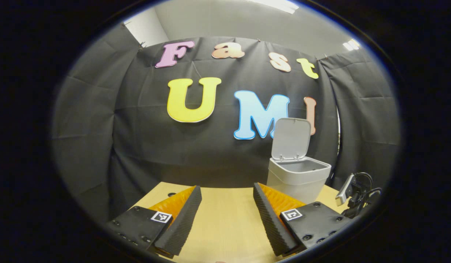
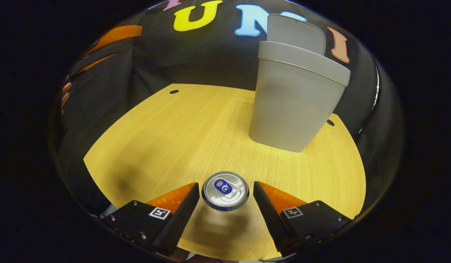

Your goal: Press the lid of the desktop garbage bin to open it, pick up the crumpled paper on the desktop and throw it into the bin, then pick up the pop can on the desktop and drop it into the bin, and finally close the garbage bin lid.

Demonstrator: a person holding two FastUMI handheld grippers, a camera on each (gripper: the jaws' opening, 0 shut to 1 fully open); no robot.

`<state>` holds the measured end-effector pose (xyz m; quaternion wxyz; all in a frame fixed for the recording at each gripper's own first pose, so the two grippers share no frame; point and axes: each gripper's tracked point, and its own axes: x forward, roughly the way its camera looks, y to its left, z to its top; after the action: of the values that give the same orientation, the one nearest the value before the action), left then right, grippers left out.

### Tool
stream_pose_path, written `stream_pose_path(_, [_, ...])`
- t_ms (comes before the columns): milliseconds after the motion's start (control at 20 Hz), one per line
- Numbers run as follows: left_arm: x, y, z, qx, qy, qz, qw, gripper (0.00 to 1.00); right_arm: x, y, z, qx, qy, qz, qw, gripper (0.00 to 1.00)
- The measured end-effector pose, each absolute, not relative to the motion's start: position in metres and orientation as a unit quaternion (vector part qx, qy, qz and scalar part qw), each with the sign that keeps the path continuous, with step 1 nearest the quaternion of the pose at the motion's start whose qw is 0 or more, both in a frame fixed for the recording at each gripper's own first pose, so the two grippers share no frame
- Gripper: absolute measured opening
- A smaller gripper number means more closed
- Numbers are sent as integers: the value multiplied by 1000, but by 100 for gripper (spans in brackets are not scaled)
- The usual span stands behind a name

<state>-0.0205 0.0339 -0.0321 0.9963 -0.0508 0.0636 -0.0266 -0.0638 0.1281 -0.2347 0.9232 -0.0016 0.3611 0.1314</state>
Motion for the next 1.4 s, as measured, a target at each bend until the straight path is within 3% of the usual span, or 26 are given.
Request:
stream_pose_path(200, [-21, 21, -35, -57, 73, -25, 995, 93, -60, 129, -243, -2, 372, 143, 917, 95])
stream_pose_path(300, [-20, 16, -35, -58, 74, -24, 995, 93, -61, 130, -244, 0, 372, 149, 916, 87])
stream_pose_path(450, [-18, 12, -32, -56, 73, -23, 996, 91, -60, 129, -245, 4, 372, 153, 915, 82])
stream_pose_path(650, [-12, 5, -30, -52, 70, -29, 996, 95, -62, 124, -232, 15, 361, 153, 920, 84])
stream_pose_path(950, [-6, -2, -30, -66, 69, -48, 994, 95, -62, 111, -179, 18, 315, 135, 939, 84])
stream_pose_path(1050, [-5, -4, -27, -66, 68, -59, 994, 91, -60, 108, -159, 20, 299, 126, 946, 84])
stream_pose_path(1150, [-1, -2, -24, -69, 63, -64, 994, 95, -54, 105, -134, 20, 274, 119, 954, 84])
stream_pose_path(1400, [7, 5, -19, -80, 60, -49, 994, 93, -42, 95, -71, 14, 196, 117, 974, 83])
